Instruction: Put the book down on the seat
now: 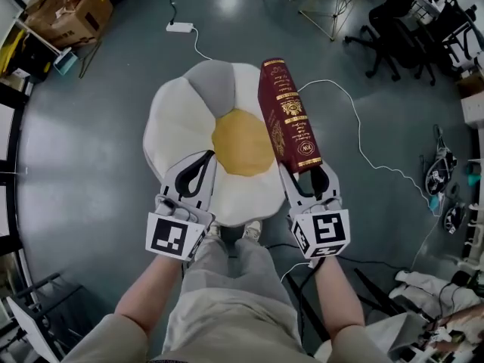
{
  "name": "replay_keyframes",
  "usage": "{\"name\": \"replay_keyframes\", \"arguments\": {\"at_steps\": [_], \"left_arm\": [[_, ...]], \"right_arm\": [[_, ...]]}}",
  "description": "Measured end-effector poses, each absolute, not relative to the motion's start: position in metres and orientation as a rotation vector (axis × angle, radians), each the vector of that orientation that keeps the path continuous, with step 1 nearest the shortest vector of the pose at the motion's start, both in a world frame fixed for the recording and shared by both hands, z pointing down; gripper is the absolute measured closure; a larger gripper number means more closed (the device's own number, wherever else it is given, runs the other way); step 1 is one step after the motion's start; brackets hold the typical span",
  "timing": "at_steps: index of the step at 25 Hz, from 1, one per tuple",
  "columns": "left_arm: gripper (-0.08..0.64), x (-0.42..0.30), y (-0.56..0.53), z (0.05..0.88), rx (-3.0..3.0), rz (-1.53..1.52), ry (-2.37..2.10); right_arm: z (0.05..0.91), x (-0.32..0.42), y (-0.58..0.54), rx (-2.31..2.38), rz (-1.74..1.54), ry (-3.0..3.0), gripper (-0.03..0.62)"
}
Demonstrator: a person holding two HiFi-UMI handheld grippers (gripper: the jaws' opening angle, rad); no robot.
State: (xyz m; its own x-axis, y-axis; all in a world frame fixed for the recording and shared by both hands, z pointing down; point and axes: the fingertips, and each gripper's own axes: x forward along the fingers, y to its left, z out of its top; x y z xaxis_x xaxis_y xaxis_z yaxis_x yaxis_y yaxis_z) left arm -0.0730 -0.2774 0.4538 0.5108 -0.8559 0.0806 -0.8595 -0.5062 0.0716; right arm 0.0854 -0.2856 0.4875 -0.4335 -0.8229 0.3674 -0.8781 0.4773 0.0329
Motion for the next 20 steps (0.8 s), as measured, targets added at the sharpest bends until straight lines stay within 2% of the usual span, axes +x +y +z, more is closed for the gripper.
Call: {"name": "replay_keyframes", "arguments": {"at_steps": [20], "left_arm": [[0.557,-0.07,-0.317,0.807,2.54,0.108,-1.506]], "right_arm": [[0.899,0.07,-0.314,1.284,0.331,-2.209,0.374]]}}
